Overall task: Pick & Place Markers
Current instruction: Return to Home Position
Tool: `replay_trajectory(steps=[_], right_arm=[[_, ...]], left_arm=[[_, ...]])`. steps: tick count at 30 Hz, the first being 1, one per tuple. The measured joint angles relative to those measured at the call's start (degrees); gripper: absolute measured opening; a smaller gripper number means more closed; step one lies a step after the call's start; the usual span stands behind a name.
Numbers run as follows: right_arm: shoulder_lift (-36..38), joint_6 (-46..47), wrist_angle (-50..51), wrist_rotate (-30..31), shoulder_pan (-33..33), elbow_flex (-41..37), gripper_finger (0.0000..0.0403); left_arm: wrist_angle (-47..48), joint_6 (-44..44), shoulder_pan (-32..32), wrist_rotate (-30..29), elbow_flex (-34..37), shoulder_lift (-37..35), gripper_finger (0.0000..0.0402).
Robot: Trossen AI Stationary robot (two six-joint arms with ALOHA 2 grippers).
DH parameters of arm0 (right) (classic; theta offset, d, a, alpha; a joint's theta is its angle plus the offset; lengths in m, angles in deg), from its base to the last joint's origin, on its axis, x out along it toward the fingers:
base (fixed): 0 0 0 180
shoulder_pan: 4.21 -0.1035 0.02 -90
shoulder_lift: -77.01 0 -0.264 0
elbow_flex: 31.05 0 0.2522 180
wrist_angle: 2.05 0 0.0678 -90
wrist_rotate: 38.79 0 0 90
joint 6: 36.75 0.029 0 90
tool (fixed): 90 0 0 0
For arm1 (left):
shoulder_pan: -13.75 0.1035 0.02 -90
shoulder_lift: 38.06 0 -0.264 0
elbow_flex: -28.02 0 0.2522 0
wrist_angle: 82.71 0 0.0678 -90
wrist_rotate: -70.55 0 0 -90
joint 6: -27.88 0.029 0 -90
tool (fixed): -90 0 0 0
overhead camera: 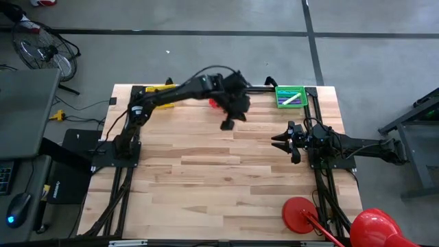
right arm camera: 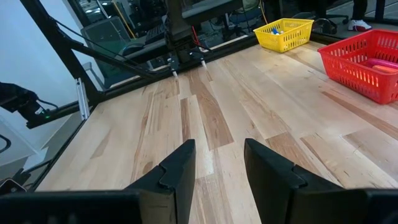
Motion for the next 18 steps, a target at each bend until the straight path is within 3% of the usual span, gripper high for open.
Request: replay_trajectory(steps=[7,9,12,14,18], right_arm=[[0.0,0.0,0.0,0.0,0.0,0.0,0.0126],[0.0,0.0,0.0,0.0,0.0,0.0,0.0126],[0.0,0.0,0.1,0.0,0.0,0.0,0.0126],[0.0,0.0,0.1,0.0,0.0,0.0,0.0126],[0.0,0.0,0.1,0.0,0.0,0.0,0.0126]], left_arm=[[-11.1,-13.5,-5.6,-6.6,9.5,-2.4,0.0],[-18.5,-17.0,-7.1,-7.8,12.6,-3.4,0.0],[-22.5,-21.7,-9.0,-9.1,20.9,-7.2,0.0],[-32.7,-23.3,-10.3,-10.6,26.2,-8.8,0.0],[-42.0,-27.8,-12.0,-12.5,39.8,-16.9,0.0]])
